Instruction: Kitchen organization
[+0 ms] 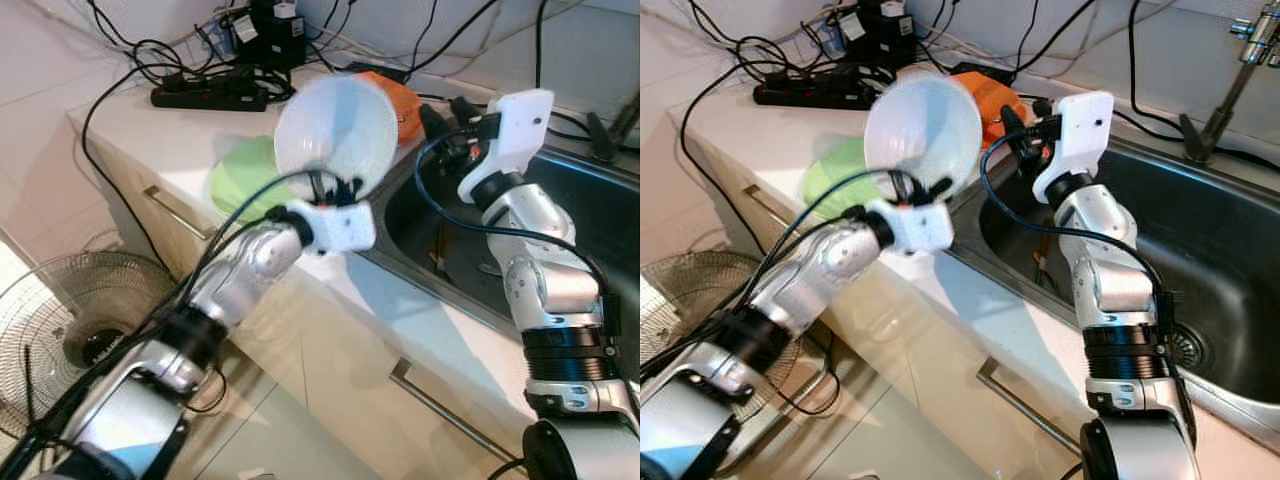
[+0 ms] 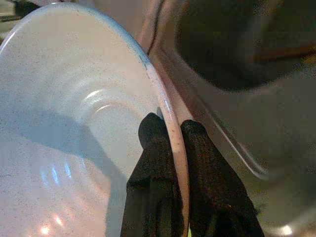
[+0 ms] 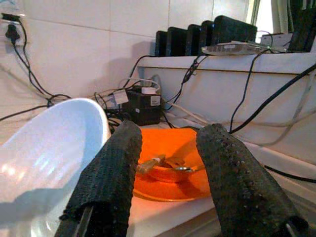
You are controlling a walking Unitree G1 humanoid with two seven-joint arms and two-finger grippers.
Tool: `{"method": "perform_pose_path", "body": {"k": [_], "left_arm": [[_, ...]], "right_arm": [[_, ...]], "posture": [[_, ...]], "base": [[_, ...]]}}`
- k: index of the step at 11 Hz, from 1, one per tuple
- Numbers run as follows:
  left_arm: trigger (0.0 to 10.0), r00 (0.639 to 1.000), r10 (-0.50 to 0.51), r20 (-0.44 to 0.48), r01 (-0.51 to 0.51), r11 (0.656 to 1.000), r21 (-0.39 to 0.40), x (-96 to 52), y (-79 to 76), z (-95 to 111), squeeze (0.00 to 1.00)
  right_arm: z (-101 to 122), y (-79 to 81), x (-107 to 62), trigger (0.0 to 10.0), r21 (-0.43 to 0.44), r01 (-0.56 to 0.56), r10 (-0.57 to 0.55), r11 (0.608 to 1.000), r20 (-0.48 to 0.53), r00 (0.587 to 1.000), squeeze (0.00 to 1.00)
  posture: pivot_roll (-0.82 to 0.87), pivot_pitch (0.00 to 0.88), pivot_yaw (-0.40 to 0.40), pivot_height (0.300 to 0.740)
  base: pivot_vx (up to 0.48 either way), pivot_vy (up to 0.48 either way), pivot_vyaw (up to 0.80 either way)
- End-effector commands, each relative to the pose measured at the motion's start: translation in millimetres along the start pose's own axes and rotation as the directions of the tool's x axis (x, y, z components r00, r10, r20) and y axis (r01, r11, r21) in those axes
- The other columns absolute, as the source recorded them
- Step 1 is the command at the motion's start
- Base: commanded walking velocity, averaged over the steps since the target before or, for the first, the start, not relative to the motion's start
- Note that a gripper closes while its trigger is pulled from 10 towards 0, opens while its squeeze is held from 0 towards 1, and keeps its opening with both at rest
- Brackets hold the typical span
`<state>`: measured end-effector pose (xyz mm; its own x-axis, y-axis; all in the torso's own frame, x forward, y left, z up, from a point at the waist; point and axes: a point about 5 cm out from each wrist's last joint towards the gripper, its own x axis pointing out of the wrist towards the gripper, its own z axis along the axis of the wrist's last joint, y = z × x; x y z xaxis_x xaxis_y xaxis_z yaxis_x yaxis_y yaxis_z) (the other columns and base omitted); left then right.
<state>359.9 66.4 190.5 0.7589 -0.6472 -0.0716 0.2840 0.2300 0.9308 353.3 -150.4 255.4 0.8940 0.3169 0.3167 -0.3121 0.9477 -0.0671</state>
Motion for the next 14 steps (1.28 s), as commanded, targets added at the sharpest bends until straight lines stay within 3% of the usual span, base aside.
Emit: {"method": "perform_pose_path", "body": {"k": [1,3,4,9,14], "left_arm": [[10.0,0.999,0.008,0.037,-0.010,0.999,0.042,-1.1,6.5,6.8,0.00],[10.0,1.000,-0.010,0.029,0.008,0.997,0.075,-1.7,7.2,4.8,0.00],[10.0,0.999,-0.033,0.031,0.029,0.991,0.130,-1.1,9.5,3.6,0.00],[10.0,0.999,-0.027,0.021,0.020,0.958,0.286,1.9,29.4,-2.0,0.00],[10.0,0.998,-0.034,0.057,0.012,0.936,0.352,5.4,33.5,3.1,0.00]], "right_arm": [[1.8,4.1,-1.2,10.0,0.000,-0.016,0.016,1.000,-0.001,1.000,0.00],[1.2,6.4,-1.1,10.0,0.001,-0.026,0.026,1.000,-0.007,1.000,0.00],[1.0,7.2,-1.1,10.0,-0.004,-0.037,0.037,0.999,-0.017,0.999,0.00],[-6.0,12.2,0.6,10.0,-0.015,-0.061,0.060,0.998,-0.071,0.996,0.00],[-15.4,23.4,2.3,10.0,0.000,-0.109,0.108,0.994,-0.123,0.987,0.00]], "posture": [[0.13,0.000,0.049,0.740],[0.13,0.000,0.049,0.740],[0.13,0.000,0.046,0.740],[0.14,0.000,0.042,0.740],[0.14,0.000,0.038,0.740]], "base": [[0.000,0.000,0.00],[0.000,0.000,0.00],[0.000,0.000,0.00],[0.000,0.000,0.00],[0.000,0.000,0.00]]}}
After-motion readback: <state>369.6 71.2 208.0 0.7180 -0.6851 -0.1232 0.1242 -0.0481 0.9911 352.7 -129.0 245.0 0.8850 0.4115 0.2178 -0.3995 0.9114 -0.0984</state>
